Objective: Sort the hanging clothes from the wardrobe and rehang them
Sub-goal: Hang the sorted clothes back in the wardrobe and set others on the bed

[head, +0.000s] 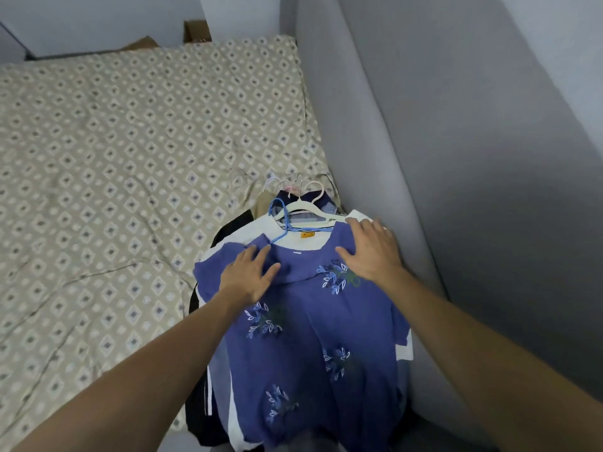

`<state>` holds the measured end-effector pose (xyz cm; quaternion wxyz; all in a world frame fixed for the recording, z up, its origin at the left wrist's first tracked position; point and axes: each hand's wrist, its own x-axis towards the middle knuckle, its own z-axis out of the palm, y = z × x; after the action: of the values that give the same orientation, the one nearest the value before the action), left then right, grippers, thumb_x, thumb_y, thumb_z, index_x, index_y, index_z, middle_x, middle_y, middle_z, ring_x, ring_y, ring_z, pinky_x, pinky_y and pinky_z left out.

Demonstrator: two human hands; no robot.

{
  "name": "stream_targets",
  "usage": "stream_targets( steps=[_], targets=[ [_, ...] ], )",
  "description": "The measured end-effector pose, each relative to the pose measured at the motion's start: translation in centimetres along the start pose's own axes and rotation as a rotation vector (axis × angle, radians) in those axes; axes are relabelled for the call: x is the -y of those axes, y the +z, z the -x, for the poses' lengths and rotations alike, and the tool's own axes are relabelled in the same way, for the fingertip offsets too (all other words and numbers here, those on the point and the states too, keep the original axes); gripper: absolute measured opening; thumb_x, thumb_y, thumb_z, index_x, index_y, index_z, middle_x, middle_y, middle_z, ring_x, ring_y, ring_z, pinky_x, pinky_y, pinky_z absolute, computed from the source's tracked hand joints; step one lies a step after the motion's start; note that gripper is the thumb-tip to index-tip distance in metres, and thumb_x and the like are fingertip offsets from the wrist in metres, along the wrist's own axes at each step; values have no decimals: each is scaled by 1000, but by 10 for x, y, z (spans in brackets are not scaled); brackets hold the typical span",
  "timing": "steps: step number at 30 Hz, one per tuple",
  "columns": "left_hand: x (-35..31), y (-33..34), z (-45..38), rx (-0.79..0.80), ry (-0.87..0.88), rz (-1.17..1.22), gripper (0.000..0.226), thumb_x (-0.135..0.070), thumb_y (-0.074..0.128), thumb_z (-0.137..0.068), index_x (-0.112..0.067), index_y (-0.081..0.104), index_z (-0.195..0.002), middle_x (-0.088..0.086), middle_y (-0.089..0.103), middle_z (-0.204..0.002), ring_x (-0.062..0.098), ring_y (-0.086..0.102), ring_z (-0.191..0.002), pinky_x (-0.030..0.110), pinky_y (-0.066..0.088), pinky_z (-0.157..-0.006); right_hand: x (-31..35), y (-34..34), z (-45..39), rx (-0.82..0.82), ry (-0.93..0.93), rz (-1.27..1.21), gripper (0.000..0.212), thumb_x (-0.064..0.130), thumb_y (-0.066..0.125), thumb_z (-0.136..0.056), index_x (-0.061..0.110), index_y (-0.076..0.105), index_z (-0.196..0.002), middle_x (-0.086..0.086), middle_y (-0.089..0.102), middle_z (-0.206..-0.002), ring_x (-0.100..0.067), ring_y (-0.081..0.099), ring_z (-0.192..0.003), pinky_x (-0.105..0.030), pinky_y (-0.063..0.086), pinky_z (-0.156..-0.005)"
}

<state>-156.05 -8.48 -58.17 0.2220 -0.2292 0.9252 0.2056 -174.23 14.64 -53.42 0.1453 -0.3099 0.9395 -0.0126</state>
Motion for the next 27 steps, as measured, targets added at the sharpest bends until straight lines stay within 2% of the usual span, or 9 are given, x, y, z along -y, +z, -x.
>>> stream_targets(
  steps=[5,10,14,16,19,22,24,27],
  targets=[
    [7,17,-12,57,-1,3,66,-62,29,-107,-34,17,-166,2,22,-171,26,23,-155,48,39,-116,9,12,-19,54,-20,-2,60,53,61,-93,19,47,-140,-9,60,-132,-34,52,-125,-46,42,-101],
    [8,18,-13,43,-2,49,70,-66,27,-105,-34,17,-166,3,25,-169,27,26,-154,49,41,-114,9,16,-24,57,2,-97,44,53,61,-94,17,53,-119,-8,63,-119,-34,56,-115,-47,43,-92],
    [5,9,-1,-23,-4,148,71,-58,36,-107,-29,10,-167,5,35,-163,28,31,-150,48,46,-107,1,6,-16,50,34,-334,32,48,62,-99,18,57,-91,0,63,-96,-27,60,-96,-43,49,-78],
    [7,5,4,-14,15,179,74,-60,35,-106,-28,8,-167,6,39,-161,29,35,-148,48,45,-107,-4,-1,-9,51,28,-329,34,46,63,-100,17,60,-82,3,61,-87,-27,62,-88,-41,49,-75],
    [17,4,6,65,50,159,71,-64,30,-105,-29,20,-165,3,42,-159,28,37,-146,46,41,-112,1,-4,3,133,-27,-239,33,49,63,-99,18,64,-87,2,60,-96,-27,62,-93,-41,49,-80],
    [24,8,2,142,64,122,64,-58,33,-107,-26,29,-163,2,43,-158,27,39,-145,46,38,-116,14,7,9,251,-26,-202,41,59,64,-95,20,62,-109,-1,62,-111,-27,57,-106,-40,48,-85],
    [27,13,1,171,56,145,64,-58,34,-108,-27,29,-163,1,41,-160,27,38,-146,46,36,-117,22,16,11,288,-16,-151,43,59,68,-92,23,60,-112,0,65,-113,-26,58,-106,-39,49,-85],
    [35,25,0,190,48,154,65,-60,33,-107,-31,23,-165,-4,31,-167,26,31,-151,45,34,-119,31,31,17,269,-11,-38,31,52,68,-95,25,62,-108,3,67,-112,-26,60,-108,-40,46,-90]
  ],
)
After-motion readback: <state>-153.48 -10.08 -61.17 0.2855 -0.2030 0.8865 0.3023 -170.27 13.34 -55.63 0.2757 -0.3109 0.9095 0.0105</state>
